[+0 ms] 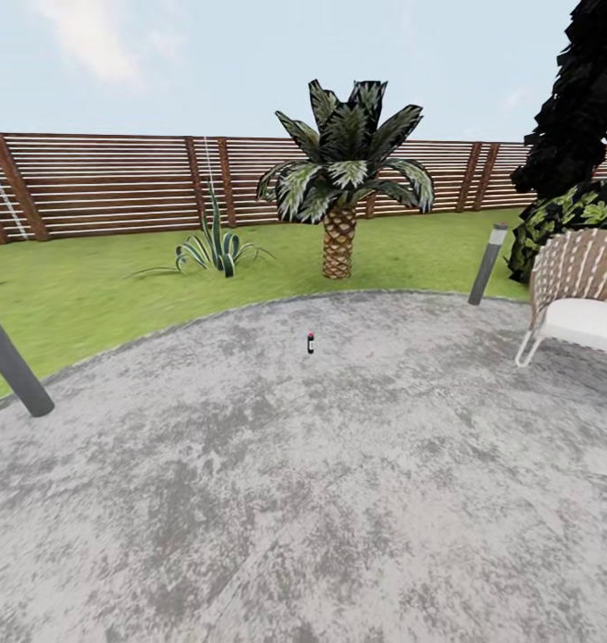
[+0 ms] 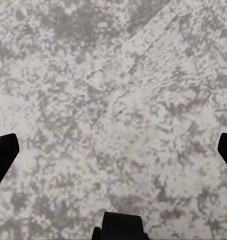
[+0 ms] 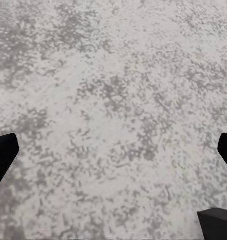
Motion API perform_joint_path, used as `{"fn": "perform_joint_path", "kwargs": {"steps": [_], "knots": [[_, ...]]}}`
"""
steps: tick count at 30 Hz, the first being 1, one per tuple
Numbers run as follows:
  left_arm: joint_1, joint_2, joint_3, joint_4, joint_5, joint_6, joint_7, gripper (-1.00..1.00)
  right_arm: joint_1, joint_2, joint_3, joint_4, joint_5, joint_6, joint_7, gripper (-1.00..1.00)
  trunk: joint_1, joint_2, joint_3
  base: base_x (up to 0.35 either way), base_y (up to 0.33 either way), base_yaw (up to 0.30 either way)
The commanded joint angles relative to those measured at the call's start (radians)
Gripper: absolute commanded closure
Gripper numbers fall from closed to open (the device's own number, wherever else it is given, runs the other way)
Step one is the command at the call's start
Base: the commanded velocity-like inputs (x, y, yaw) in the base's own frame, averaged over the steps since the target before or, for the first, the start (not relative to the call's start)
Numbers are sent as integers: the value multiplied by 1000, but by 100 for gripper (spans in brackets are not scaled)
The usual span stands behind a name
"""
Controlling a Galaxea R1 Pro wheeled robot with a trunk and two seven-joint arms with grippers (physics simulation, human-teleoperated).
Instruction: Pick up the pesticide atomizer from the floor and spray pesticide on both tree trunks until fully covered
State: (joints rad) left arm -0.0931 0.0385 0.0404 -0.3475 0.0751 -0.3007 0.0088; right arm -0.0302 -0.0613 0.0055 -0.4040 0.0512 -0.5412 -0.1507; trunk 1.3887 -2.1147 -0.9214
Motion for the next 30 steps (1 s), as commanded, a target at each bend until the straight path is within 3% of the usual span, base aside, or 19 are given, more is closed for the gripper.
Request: {"fn": "perform_joint_path", "kwargs": {"steps": [1,30], "knots": [[0,0,-2,1,8,-3,0,-100,0,0,1,1,6,-2,-6,-100,0,0,-1,336,80,0],[0,0,-2,1,8,-3,0,-100,0,-3,-4,1,5,-2,-7,-100,0,0,-1,336,80,0]]}}
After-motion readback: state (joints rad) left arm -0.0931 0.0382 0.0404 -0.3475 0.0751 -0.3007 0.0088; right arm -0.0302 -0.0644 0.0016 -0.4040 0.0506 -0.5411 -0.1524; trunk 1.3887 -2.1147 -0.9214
